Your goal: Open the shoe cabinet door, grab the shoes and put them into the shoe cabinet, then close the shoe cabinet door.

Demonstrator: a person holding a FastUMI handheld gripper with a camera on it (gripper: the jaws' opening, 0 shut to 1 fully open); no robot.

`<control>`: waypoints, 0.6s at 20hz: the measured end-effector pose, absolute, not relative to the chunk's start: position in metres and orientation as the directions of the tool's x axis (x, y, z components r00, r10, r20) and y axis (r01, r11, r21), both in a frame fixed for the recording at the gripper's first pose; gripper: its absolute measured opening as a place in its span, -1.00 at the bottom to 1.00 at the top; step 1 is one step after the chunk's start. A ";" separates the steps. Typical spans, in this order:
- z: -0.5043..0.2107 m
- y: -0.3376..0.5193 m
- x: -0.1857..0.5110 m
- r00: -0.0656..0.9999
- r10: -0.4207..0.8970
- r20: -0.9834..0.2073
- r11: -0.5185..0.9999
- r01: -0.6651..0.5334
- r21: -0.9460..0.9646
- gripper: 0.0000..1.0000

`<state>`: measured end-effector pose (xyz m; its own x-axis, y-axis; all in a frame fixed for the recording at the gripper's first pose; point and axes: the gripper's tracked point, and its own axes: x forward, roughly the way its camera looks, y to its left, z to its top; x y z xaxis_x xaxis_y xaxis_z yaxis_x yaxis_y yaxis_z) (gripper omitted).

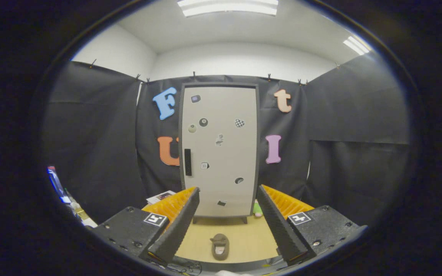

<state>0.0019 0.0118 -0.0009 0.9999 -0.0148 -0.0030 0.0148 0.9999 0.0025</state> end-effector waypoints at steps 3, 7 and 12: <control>-0.001 0.012 0.003 1.000 -0.014 -0.006 1.000 0.014 0.012 0.99; 0.002 0.021 0.011 1.000 -0.011 0.009 1.000 0.011 0.007 0.99; 0.013 0.043 0.060 0.999 0.028 0.038 1.000 -0.029 0.006 0.99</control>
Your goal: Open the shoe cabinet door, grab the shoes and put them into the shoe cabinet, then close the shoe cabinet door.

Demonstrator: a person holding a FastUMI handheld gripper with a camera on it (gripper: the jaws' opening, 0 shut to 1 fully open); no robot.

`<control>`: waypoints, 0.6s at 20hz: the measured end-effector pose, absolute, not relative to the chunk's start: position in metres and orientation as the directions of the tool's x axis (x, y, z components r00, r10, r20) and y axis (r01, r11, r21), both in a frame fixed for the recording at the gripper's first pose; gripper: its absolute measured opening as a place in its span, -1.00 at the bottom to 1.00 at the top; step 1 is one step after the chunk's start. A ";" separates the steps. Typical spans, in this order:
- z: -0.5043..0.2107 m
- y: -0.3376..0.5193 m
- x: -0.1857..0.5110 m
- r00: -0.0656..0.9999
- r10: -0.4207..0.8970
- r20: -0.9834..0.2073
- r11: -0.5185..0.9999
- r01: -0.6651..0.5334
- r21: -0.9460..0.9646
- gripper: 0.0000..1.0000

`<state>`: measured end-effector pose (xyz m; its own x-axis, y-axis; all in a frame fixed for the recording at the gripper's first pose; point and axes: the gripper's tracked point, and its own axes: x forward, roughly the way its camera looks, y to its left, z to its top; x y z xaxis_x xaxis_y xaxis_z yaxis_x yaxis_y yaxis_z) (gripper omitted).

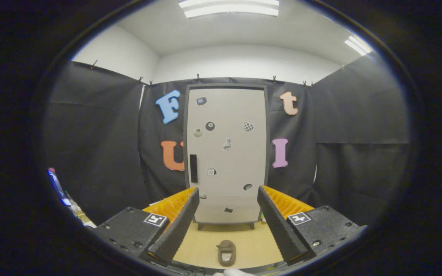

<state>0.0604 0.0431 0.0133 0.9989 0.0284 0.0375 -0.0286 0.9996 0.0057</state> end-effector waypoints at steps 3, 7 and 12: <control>0.009 0.063 0.105 0.998 0.061 0.034 0.998 -0.062 0.017 0.99; 0.004 0.102 0.173 0.989 0.146 0.023 0.988 -0.147 0.043 0.98; -0.005 0.140 0.260 0.975 0.223 0.012 0.973 -0.224 0.060 0.99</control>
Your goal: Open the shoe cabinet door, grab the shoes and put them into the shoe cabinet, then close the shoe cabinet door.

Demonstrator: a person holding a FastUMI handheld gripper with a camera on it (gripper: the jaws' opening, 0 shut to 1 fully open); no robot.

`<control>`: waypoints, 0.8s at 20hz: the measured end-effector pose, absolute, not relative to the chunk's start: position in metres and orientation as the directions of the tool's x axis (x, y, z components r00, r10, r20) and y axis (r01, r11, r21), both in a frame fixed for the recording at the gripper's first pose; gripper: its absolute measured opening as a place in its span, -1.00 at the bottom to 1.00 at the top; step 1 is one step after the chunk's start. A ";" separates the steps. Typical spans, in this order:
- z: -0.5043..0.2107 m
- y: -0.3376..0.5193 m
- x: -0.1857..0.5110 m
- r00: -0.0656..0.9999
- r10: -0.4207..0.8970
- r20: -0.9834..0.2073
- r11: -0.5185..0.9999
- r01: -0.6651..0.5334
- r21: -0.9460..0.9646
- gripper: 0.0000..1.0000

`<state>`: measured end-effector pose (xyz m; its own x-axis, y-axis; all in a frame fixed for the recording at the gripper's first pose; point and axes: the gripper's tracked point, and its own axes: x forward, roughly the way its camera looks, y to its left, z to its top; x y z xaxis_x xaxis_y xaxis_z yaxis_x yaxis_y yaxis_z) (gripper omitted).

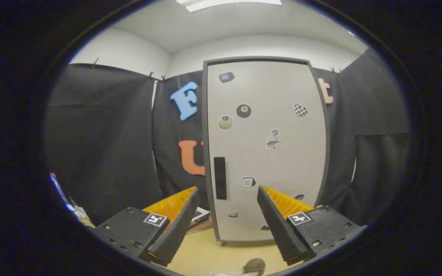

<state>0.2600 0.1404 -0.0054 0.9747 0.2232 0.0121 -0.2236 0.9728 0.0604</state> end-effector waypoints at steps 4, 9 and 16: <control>-0.018 0.155 0.325 0.977 0.214 -0.018 0.975 -0.212 0.066 0.99; -0.042 0.173 0.381 0.975 0.212 -0.064 0.974 -0.205 0.100 0.99; -0.047 0.185 0.421 0.979 0.187 -0.076 0.980 -0.181 0.082 0.77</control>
<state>0.4207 0.1849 -0.0472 0.9794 0.1871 -0.0757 -0.1808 0.9801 0.0822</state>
